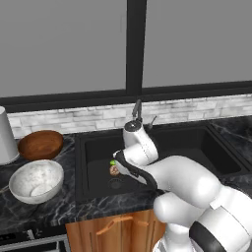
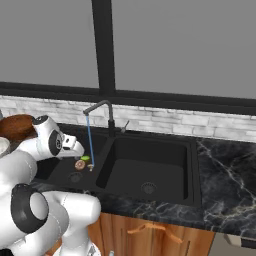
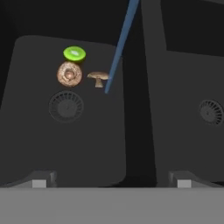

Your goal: Pick the mushrooms from the sink and place them in one bowl. Place the kiwi in the other bowl. Then turn off the sink faucet.

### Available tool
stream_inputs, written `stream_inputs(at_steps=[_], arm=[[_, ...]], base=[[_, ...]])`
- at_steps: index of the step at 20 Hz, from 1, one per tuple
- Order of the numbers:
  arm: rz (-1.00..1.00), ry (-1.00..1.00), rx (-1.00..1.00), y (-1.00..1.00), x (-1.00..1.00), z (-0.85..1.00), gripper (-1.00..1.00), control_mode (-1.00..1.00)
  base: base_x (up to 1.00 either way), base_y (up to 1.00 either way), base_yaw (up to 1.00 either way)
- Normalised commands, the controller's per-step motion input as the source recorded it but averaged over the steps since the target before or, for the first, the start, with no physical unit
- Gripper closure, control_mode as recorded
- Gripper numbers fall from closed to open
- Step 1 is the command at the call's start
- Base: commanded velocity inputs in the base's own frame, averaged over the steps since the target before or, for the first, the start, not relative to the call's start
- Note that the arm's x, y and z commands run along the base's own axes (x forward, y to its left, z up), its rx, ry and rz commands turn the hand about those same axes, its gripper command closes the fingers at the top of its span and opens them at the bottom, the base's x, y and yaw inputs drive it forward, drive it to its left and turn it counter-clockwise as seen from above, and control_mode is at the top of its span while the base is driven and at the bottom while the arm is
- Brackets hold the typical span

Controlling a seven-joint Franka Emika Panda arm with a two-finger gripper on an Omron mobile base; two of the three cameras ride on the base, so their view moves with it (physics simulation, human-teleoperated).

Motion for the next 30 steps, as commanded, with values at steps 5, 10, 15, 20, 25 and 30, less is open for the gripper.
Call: stream_inputs(at_steps=[5, 10, 15, 20, 25, 30], arm=[[-0.04, 0.00, 0.00, 0.31, 0.35, -0.36, -1.00, -1.00], [-0.05, 0.00, 0.00, 0.29, 0.45, -0.33, -1.00, -1.00], [-0.05, 0.00, 0.00, 0.24, 0.46, -0.32, -1.00, -1.00], [-0.04, 0.00, 0.00, 0.15, 0.44, -0.28, -1.00, -1.00], [-0.03, 0.00, 0.00, 0.04, 0.38, -0.32, -1.00, -1.00], [-0.03, 0.00, 0.00, 0.07, 0.30, -0.34, -1.00, -1.00]], base=[[0.00, 0.00, 0.00], [0.00, 0.00, 0.00], [0.00, 0.00, 0.00], [0.00, 0.00, 0.00], [0.00, 0.00, 0.00], [0.00, 0.00, 0.00]])
